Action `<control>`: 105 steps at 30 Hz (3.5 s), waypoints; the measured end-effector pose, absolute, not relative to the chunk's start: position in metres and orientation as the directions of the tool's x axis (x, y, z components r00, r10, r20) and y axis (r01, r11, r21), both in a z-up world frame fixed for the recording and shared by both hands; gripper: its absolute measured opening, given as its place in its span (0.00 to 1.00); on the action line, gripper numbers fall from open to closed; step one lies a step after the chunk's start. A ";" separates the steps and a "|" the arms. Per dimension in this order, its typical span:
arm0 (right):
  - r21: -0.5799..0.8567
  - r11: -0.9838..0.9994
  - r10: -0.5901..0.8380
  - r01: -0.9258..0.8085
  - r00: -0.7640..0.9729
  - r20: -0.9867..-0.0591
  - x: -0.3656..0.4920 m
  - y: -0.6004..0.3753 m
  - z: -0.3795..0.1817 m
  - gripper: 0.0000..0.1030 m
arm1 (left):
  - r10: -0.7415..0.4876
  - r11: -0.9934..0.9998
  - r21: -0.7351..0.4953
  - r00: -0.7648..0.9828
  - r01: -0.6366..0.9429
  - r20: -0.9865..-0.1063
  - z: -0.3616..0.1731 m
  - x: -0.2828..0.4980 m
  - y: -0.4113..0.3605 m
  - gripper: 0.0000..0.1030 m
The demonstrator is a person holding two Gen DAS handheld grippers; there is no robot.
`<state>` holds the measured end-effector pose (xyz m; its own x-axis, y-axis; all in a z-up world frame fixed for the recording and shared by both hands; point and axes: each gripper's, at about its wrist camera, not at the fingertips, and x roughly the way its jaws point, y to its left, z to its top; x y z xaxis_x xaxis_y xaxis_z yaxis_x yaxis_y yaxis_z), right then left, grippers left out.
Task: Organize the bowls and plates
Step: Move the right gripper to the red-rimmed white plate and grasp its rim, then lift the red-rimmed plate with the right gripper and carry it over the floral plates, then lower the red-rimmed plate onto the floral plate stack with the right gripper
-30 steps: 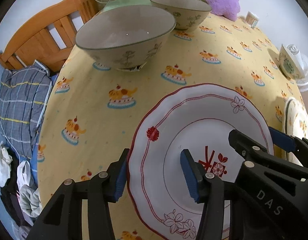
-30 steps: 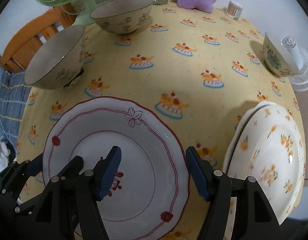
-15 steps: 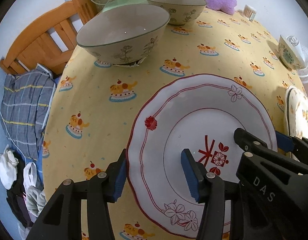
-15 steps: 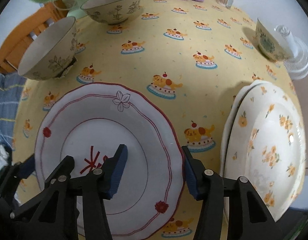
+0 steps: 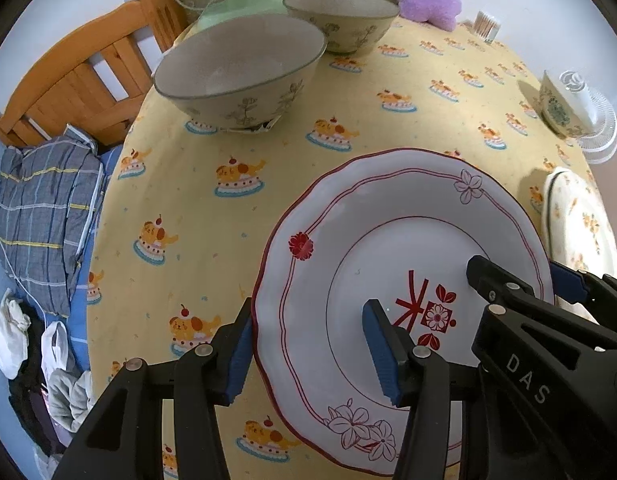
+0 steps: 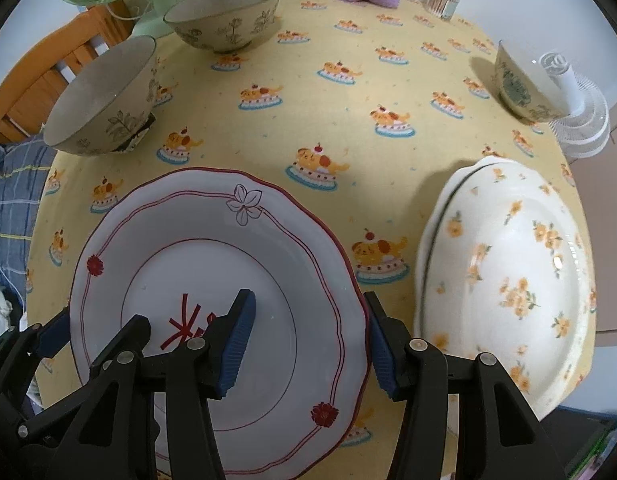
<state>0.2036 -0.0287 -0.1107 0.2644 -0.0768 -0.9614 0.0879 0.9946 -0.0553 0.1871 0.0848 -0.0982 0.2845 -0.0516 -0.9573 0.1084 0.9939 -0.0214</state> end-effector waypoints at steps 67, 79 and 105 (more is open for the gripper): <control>-0.085 0.992 -0.109 0.090 0.313 -0.944 0.168 -0.269 -0.065 0.55 | -0.098 0.993 -0.068 0.333 0.101 -0.938 -0.071 0.153 -0.150 0.52; -0.057 0.995 -0.078 0.080 0.297 -0.952 0.177 -0.280 -0.082 0.55 | -0.056 0.996 -0.030 0.318 0.085 -0.946 -0.083 0.162 -0.160 0.52; -0.067 0.996 -0.083 0.064 0.299 -0.951 0.172 -0.284 -0.077 0.27 | -0.006 0.996 0.021 0.289 0.091 -0.957 -0.091 0.170 -0.159 0.52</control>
